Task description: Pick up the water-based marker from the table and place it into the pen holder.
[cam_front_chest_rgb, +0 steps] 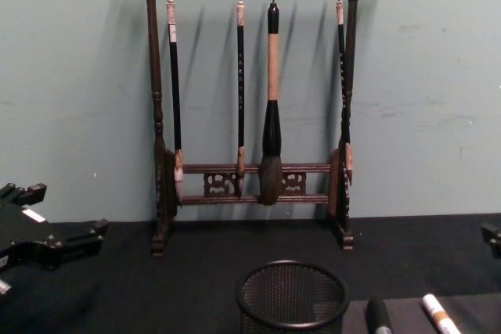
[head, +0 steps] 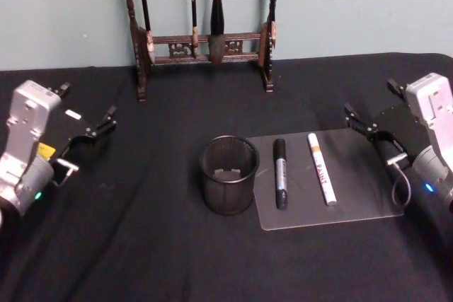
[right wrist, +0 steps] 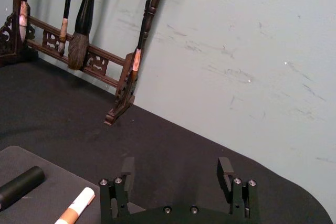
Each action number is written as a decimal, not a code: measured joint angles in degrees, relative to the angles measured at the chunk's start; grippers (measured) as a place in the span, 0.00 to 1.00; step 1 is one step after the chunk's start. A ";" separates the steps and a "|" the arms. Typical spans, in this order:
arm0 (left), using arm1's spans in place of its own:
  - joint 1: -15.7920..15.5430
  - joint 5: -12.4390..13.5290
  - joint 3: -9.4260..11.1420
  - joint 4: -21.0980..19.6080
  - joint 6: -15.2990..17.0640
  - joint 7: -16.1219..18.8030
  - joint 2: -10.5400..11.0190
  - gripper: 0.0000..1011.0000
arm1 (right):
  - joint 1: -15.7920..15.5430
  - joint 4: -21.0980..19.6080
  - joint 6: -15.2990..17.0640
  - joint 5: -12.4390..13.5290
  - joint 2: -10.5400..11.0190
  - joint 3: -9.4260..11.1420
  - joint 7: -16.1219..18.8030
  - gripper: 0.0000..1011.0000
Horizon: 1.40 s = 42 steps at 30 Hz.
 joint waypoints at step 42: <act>0.00 0.00 0.00 0.00 0.00 0.00 0.00 0.99 | 0.00 0.00 0.00 0.00 0.00 0.00 0.00 0.99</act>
